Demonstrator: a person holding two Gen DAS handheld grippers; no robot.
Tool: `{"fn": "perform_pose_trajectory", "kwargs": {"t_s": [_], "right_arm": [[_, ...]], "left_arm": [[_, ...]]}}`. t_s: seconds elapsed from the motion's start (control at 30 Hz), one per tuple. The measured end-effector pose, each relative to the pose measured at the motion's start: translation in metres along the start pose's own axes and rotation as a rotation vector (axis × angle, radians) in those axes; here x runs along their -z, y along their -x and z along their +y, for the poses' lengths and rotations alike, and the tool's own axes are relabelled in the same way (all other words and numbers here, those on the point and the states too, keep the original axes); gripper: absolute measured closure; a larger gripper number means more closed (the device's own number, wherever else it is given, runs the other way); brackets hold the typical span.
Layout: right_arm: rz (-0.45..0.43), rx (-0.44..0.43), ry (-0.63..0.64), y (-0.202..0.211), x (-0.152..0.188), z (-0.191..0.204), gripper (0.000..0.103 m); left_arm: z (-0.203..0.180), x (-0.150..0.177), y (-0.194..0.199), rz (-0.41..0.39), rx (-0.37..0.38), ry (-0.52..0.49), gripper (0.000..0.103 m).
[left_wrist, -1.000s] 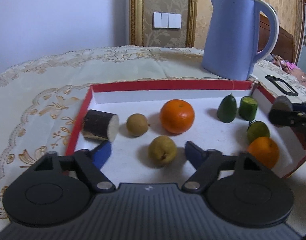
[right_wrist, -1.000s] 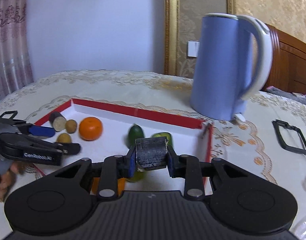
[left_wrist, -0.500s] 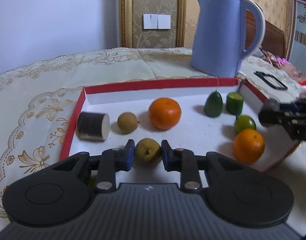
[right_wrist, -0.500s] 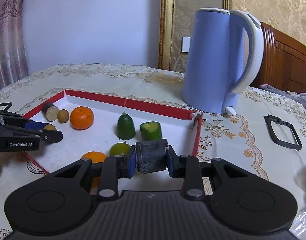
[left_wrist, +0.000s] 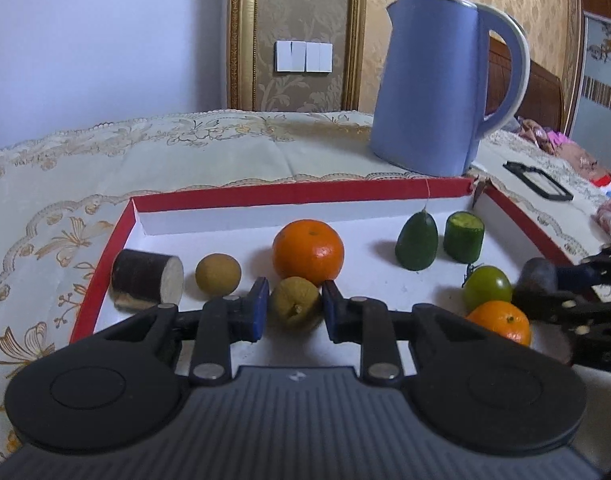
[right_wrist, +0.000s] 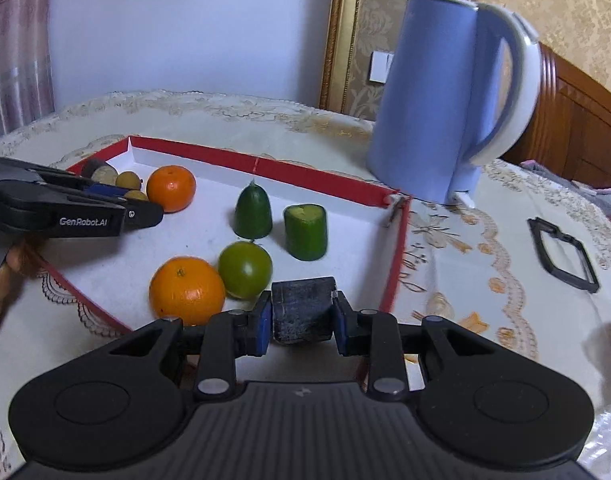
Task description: Organize fruits
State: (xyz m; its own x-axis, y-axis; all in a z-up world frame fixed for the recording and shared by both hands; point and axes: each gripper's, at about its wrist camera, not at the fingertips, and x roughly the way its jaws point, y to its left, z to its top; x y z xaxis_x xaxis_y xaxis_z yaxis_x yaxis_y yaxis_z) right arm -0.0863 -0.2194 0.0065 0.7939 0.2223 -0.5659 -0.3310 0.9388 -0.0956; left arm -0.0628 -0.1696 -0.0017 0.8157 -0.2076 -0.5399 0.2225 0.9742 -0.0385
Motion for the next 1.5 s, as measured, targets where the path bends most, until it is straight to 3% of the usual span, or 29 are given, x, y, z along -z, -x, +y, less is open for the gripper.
{"fn": "perform_pose_trajectory", "kwargs": {"t_s": [0.33,0.37,0.47,0.53,0.7,0.8,0.87,0.97,1.03,1.1,1.23,1.5], "right_arm": [[0.016,-0.017,-0.059,-0.021,-0.011,0.0,0.073],[0.013,-0.016,-0.061,-0.019,-0.01,0.0,0.069],[0.009,0.025,-0.047,-0.015,-0.007,0.0,0.044],[-0.01,0.035,-0.03,-0.009,-0.005,0.001,0.031],[-0.051,0.036,-0.037,0.005,-0.006,0.0,0.029],[-0.095,0.042,-0.056,0.015,-0.005,-0.005,0.021],[-0.135,0.075,-0.085,0.022,0.0,-0.012,0.015],[-0.168,0.136,-0.162,0.027,0.009,-0.028,0.014],[-0.19,0.18,-0.226,0.031,0.015,-0.041,0.014],[-0.195,0.224,-0.271,0.034,0.021,-0.053,0.006],[-0.162,0.29,-0.292,0.032,0.027,-0.071,0.004],[-0.036,0.275,-0.39,0.013,0.03,-0.091,0.004]], "left_arm": [[0.005,-0.001,0.002,-0.002,0.011,0.025,0.077],[0.005,0.0,0.002,-0.002,0.012,0.026,0.077],[0.005,0.0,0.002,-0.003,0.012,0.026,0.074],[0.005,0.0,0.002,-0.002,0.003,0.028,0.061],[0.008,0.0,0.002,-0.001,-0.012,0.046,0.053],[0.007,-0.001,0.001,0.002,-0.02,0.045,0.039],[0.007,-0.001,0.001,0.001,-0.029,0.045,0.032],[0.006,-0.001,0.002,-0.003,-0.034,0.041,0.024],[0.005,0.0,0.003,-0.005,-0.039,0.035,0.011],[0.003,0.0,0.003,-0.006,-0.043,0.024,0.005],[0.002,0.0,0.001,0.007,-0.047,0.015,0.0],[0.005,0.001,0.002,0.012,-0.057,0.037,0.0]]}}
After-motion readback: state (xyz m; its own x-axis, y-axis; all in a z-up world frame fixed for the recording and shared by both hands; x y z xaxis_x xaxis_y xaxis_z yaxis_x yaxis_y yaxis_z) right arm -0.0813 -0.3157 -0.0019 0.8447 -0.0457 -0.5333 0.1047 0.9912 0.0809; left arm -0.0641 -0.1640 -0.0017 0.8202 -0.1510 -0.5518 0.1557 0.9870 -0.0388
